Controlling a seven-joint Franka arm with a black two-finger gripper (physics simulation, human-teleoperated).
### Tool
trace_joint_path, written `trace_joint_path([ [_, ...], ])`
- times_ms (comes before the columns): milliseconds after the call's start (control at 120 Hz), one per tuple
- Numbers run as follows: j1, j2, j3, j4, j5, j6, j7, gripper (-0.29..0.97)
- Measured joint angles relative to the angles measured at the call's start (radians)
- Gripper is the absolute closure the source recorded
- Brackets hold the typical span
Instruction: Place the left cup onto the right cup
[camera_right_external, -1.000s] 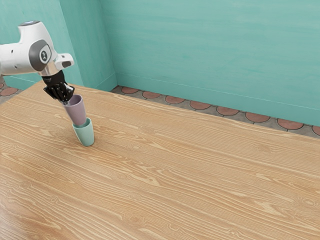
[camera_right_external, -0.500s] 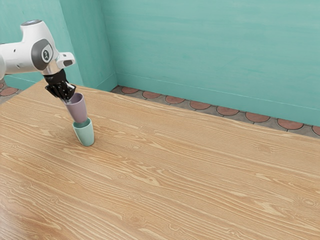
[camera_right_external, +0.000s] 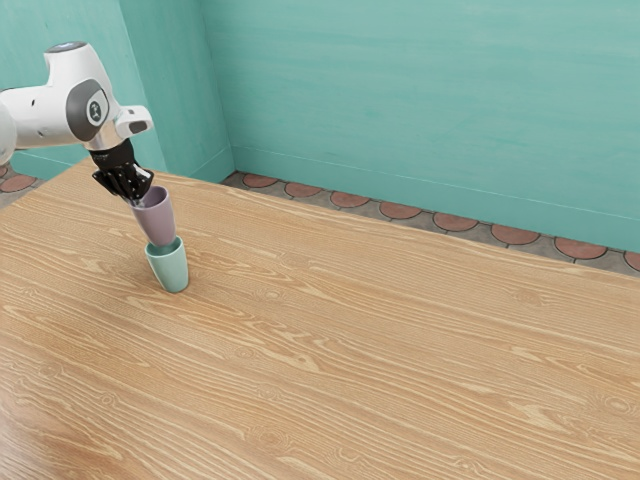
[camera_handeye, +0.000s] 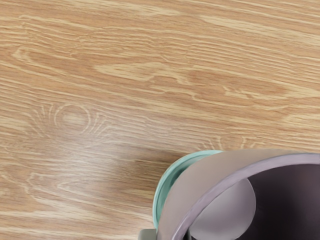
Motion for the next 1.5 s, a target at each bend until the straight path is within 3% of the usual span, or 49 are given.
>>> trace_joint_path([
  [1500,0.006,0.018,0.002,-0.016,-0.007,-0.014,-0.022,0.78],
])
